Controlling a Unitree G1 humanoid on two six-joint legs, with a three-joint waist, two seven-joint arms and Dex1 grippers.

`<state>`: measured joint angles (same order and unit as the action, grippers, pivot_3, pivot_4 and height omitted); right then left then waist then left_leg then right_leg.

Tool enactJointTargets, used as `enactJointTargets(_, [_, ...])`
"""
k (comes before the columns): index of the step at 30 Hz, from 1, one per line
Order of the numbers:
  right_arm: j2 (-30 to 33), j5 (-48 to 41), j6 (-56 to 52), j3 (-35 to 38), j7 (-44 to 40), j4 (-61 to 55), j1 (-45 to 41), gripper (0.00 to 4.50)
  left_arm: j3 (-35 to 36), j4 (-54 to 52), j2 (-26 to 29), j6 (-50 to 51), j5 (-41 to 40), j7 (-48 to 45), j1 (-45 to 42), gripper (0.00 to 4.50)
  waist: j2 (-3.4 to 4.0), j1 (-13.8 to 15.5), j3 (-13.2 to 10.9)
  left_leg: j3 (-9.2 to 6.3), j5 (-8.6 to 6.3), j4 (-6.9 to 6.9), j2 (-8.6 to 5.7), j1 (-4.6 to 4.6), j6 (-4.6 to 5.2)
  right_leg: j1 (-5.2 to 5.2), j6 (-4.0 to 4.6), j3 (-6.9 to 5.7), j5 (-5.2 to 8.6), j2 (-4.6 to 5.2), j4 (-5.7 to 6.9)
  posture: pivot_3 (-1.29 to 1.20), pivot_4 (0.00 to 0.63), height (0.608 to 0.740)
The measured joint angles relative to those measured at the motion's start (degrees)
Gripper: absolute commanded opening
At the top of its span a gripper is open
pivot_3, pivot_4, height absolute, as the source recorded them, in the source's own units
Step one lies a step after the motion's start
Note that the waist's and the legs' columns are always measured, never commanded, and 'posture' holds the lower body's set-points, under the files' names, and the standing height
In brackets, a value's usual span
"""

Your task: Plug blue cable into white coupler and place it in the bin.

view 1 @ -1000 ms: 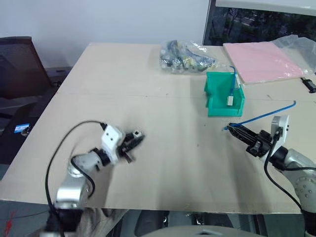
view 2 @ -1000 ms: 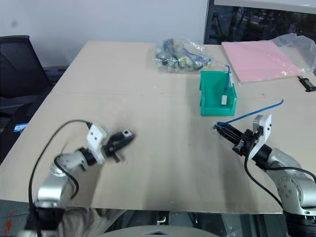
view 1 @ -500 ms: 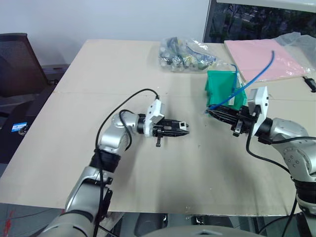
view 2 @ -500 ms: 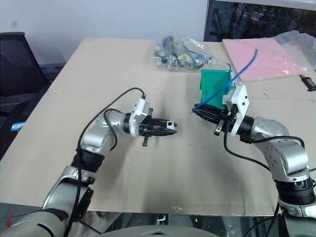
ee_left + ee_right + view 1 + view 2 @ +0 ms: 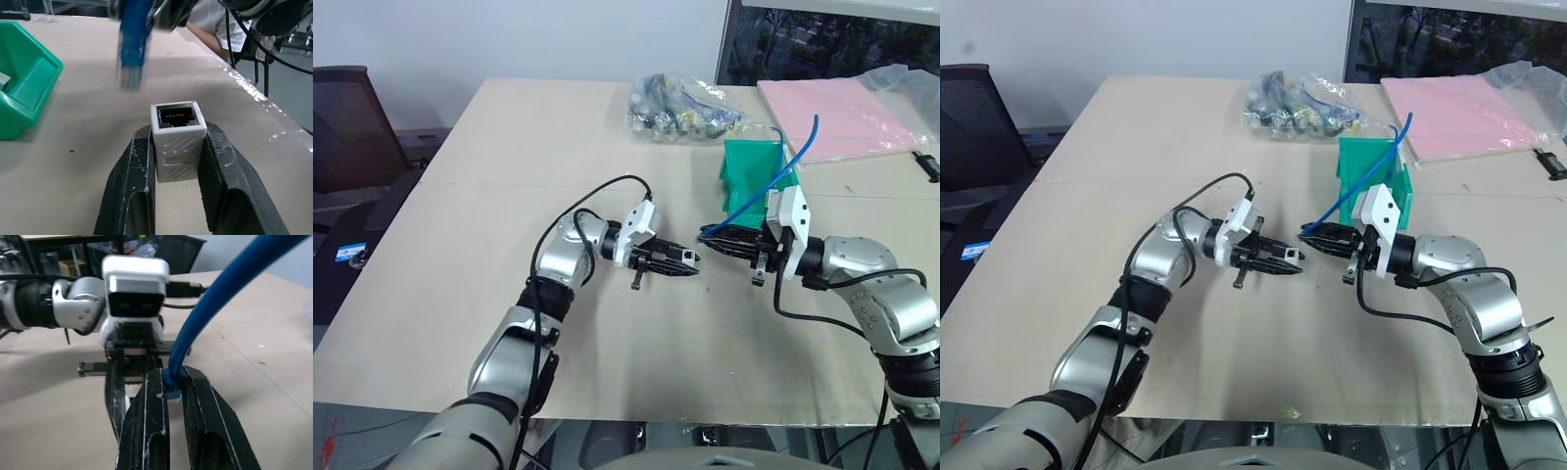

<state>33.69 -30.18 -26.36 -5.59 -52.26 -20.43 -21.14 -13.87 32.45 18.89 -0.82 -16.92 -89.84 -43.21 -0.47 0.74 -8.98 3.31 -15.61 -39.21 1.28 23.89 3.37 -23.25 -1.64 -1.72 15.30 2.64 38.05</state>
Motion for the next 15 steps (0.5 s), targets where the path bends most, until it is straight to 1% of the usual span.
enactJointTargets(8, [2.86,1.38,0.27,-0.96,-4.3,0.36,-0.16,0.0,0.01,3.09,-1.09,-2.31,1.58,-0.85,-1.72,0.6,0.0,0.03,0.0,0.01,0.0,-0.02,-0.01,0.0,0.01,0.01,-0.01,-0.02,0.0,0.0,0.0,0.0,0.15,0.74])
enactJointTargets(11, [3.01,1.84,0.29,-0.96,-4.8,0.72,-0.19,0.0,0.01,3.45,-1.27,-2.57,1.97,-1.02,-1.71,0.6,-0.01,0.02,0.0,0.0,0.0,-0.02,0.0,0.0,0.0,0.0,-0.01,-0.02,0.0,0.0,0.01,0.0,0.15,0.74])
enactJointTargets(15, [1.73,1.72,-0.3,-1.1,-4.63,0.85,-0.94,0.0,0.02,3.47,-1.64,-2.88,2.04,-1.19,-1.71,0.6,-0.01,0.02,0.0,-0.01,0.01,-0.04,0.0,0.0,-0.01,0.0,-0.01,0.0,0.0,0.0,0.05,0.0,0.15,0.74])
